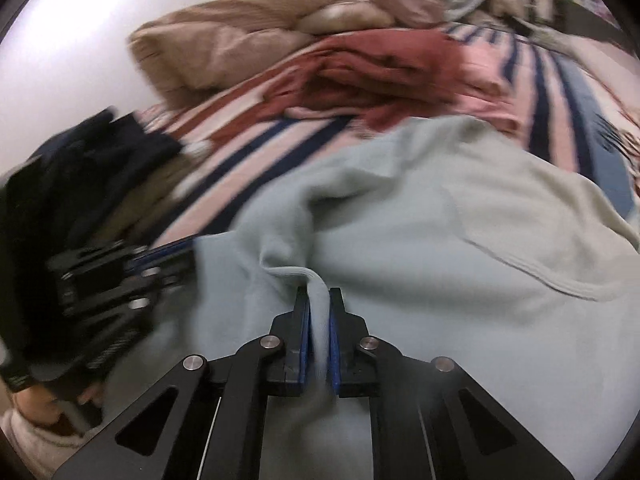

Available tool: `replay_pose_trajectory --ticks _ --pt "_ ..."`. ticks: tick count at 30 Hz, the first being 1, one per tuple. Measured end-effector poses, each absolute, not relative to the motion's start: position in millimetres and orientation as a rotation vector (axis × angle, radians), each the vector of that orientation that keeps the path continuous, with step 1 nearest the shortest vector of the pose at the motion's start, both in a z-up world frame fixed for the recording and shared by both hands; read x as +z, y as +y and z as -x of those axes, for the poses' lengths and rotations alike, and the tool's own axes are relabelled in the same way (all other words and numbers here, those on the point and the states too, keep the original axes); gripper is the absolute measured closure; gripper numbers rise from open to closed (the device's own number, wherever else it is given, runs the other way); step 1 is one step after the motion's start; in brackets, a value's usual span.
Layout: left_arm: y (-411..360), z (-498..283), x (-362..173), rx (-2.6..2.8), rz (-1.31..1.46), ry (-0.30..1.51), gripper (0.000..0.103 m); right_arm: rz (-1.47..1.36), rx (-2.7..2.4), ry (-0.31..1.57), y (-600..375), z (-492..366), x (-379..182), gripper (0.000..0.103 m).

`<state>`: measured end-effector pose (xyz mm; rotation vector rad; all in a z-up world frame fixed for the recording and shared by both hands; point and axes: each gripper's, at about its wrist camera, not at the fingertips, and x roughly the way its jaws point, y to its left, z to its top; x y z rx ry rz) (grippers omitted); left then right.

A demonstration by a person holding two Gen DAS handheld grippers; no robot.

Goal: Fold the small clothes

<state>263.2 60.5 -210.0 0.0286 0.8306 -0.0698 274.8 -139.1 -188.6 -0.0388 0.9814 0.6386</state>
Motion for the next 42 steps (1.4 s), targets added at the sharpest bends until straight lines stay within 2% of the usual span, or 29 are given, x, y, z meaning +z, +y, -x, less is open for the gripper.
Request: replay_pose_trajectory --ticks 7,10,11,12,13,14,18,19,20,21,22,25,28,36,39,40,41,42 --pt "61 -264 -212 -0.056 -0.034 0.840 0.099 0.137 0.420 0.931 -173 -283 -185 0.102" --pt "59 -264 -212 -0.067 -0.034 0.844 0.099 -0.035 0.581 0.933 -190 -286 -180 0.096" --pt "59 -264 -212 -0.071 -0.033 0.846 0.099 -0.081 0.654 0.943 -190 -288 -177 0.074" --pt "60 -265 -211 -0.072 -0.030 0.847 0.099 -0.084 0.685 0.944 -186 -287 -175 0.056" --pt "60 -265 -212 -0.073 -0.028 0.848 0.098 -0.073 0.711 0.937 -180 -287 -173 0.028" --pt "60 -266 -212 -0.075 -0.025 0.852 0.098 -0.035 0.735 0.927 -170 -286 -172 0.026" --pt "59 -266 -211 -0.090 -0.019 0.854 0.098 0.088 0.777 0.924 -129 -291 -176 0.027" --pt "59 -266 -212 -0.093 -0.018 0.853 0.098 0.110 0.785 0.923 -120 -292 -177 0.032" --pt "59 -267 -211 -0.097 -0.018 0.854 0.098 0.139 0.785 0.924 -110 -294 -180 0.051" --pt "59 -267 -212 -0.098 -0.018 0.855 0.098 0.157 0.783 0.925 -104 -294 -182 0.065" --pt "59 -267 -212 -0.101 -0.017 0.856 0.098 0.173 0.784 0.929 -100 -294 -184 0.090" --pt "59 -267 -211 -0.101 -0.019 0.853 0.099 0.212 0.748 0.898 -97 -292 -182 0.099" --pt "59 -265 -211 -0.102 -0.021 0.849 0.100 0.232 0.638 0.852 -107 -295 -178 0.100" --pt "58 -264 -212 -0.096 -0.032 0.852 0.100 0.190 0.504 0.871 -136 -319 -183 0.099" --pt "58 -264 -212 -0.087 -0.042 0.862 0.098 0.128 0.557 0.896 -142 -315 -174 0.091" --pt "58 -263 -212 -0.086 -0.045 0.867 0.097 0.098 0.576 0.902 -149 -312 -169 0.086" --pt "58 -262 -211 -0.093 -0.040 0.868 0.096 0.069 0.591 0.901 -160 -306 -161 0.076" --pt "58 -260 -209 -0.098 -0.038 0.867 0.083 0.051 0.600 0.900 -169 -301 -156 0.070"
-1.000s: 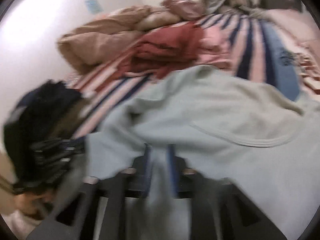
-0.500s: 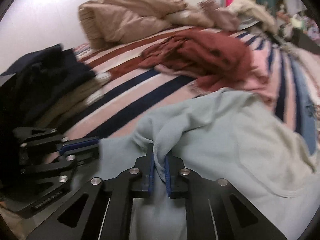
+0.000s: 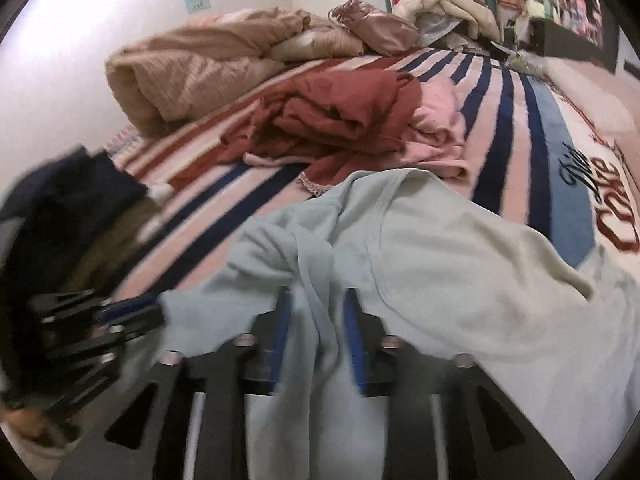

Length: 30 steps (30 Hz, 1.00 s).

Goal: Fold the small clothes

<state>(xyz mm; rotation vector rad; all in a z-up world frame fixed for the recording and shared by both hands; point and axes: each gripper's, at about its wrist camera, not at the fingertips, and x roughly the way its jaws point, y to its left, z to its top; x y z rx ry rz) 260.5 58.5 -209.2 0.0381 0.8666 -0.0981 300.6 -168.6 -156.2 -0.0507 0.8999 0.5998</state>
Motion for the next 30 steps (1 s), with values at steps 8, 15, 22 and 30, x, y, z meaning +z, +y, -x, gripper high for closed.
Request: replay_pose_trajectory --ticks 8,15,22,30 --pt "38 -225 -181 -0.203 -0.026 0.808 0.069 0.024 0.700 1.017 -224 -218 -154 0.046" --pt "25 -199 -165 -0.252 -0.027 0.796 0.069 0.050 0.666 1.003 -239 -179 -172 0.059" --pt "22 -182 -159 -0.291 -0.029 0.784 0.069 0.088 0.547 1.024 -295 -166 -164 0.061" --pt "15 -174 -158 -0.322 -0.003 0.780 0.069 0.176 0.503 1.021 -303 -124 -177 0.067"
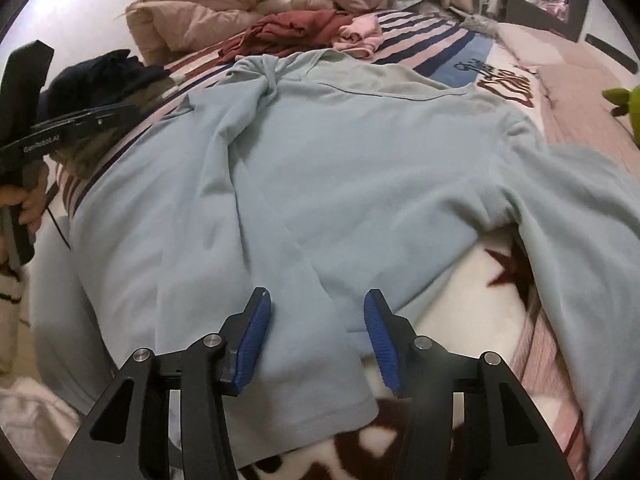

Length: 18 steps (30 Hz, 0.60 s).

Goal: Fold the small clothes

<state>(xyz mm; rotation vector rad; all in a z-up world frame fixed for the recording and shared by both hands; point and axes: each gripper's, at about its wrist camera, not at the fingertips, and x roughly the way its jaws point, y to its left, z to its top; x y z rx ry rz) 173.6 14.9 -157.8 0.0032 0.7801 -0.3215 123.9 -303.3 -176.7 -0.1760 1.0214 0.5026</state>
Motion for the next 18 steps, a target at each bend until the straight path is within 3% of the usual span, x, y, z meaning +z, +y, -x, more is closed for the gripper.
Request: replay_pose_trajectory --ticks 1,2,4,11,18 --pt "13 -172 -158 -0.322 -0.007 0.780 0.069 0.168 0.508 1.018 -303 -120 -177 0.082" --pt "12 -170 -157 -0.321 -0.012 0.780 0.069 0.164 0.515 1.017 -303 -116 -177 0.092" --pt "11 -168 -156 -0.322 -0.014 0.779 0.069 0.207 0.482 0.976 -301 -109 -175 0.099" --pt "13 -158 -146 -0.311 -0.021 0.754 0.069 0.150 0.352 0.836 -319 -89 -149 0.101" --pt "16 -159 -151 -0.290 -0.028 0.767 0.069 0.066 0.271 0.821 -337 -72 -149 0.101"
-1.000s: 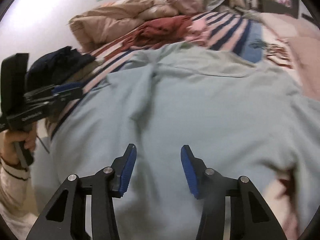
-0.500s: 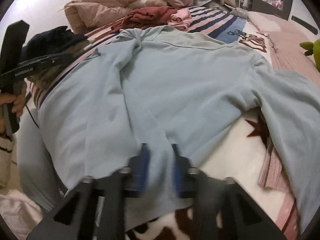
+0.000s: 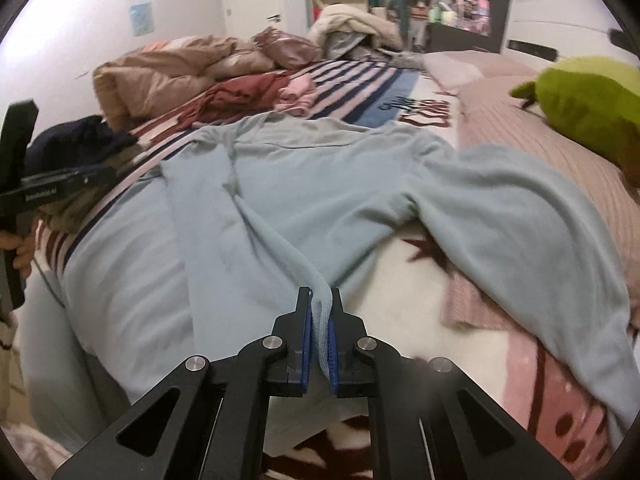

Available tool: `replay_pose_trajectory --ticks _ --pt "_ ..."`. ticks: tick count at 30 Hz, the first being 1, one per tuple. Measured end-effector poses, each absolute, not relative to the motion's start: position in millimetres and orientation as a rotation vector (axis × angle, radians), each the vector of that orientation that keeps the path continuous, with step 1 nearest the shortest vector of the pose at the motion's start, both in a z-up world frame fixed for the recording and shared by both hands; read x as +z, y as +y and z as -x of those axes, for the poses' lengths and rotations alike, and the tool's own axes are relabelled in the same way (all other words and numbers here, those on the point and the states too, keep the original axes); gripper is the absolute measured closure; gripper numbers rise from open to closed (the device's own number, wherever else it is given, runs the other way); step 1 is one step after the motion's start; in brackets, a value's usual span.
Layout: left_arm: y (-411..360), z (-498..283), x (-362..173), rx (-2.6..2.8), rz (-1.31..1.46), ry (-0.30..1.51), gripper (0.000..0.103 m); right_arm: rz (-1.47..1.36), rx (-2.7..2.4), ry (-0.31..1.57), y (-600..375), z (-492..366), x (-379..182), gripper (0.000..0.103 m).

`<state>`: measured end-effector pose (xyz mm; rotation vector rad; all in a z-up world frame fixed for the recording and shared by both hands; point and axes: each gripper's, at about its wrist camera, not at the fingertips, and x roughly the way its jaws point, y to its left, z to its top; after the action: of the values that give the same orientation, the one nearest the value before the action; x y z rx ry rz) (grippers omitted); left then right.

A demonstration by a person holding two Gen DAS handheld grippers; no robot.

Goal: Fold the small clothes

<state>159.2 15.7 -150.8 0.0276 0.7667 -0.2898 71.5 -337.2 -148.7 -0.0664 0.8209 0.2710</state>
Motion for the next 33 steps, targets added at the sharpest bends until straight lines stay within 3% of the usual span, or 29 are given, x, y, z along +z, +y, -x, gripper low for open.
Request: replay_pose_trajectory --ticks 3,6,8,9,11,12,15,16,17,18,29,32,33 --pt "14 -173 -163 -0.264 -0.066 0.792 0.067 0.019 0.252 0.866 -350 -73 -157 0.101" --pt "12 -203 -181 -0.182 -0.196 0.815 0.057 -0.004 0.283 0.887 -353 -77 -159 0.099" --pt "15 -223 -190 -0.193 -0.200 0.847 0.056 -0.026 0.327 0.903 -353 -84 -157 0.096" --pt "16 -230 -194 -0.198 -0.204 0.860 0.054 -0.032 0.348 0.910 -352 -87 -156 0.091" --pt "12 -248 -206 -0.210 -0.243 0.905 0.049 -0.019 0.396 0.913 -346 -96 -156 0.068" --pt "10 -253 -210 -0.207 -0.261 0.909 0.049 -0.004 0.412 0.922 -342 -101 -158 0.068" --pt "9 -261 -214 -0.195 -0.261 0.901 0.052 0.058 0.466 0.970 -325 -117 -170 0.069" --pt "9 -262 -215 -0.193 -0.254 0.898 0.066 0.070 0.473 0.984 -321 -121 -174 0.076" --pt "10 -262 -215 -0.185 -0.256 0.897 0.078 0.089 0.473 0.988 -316 -124 -178 0.094" --pt "10 -263 -214 -0.176 -0.261 0.893 0.095 0.095 0.465 0.978 -315 -126 -178 0.099" --pt "45 -266 -214 -0.046 -0.187 0.875 0.099 0.062 0.253 0.905 -347 -130 -166 0.103" --pt "39 -263 -213 -0.045 -0.198 0.875 0.092 -0.016 0.254 0.909 -363 -125 -167 0.100" --pt "38 -259 -210 -0.054 -0.194 0.873 0.080 -0.042 0.256 0.901 -367 -122 -165 0.100"
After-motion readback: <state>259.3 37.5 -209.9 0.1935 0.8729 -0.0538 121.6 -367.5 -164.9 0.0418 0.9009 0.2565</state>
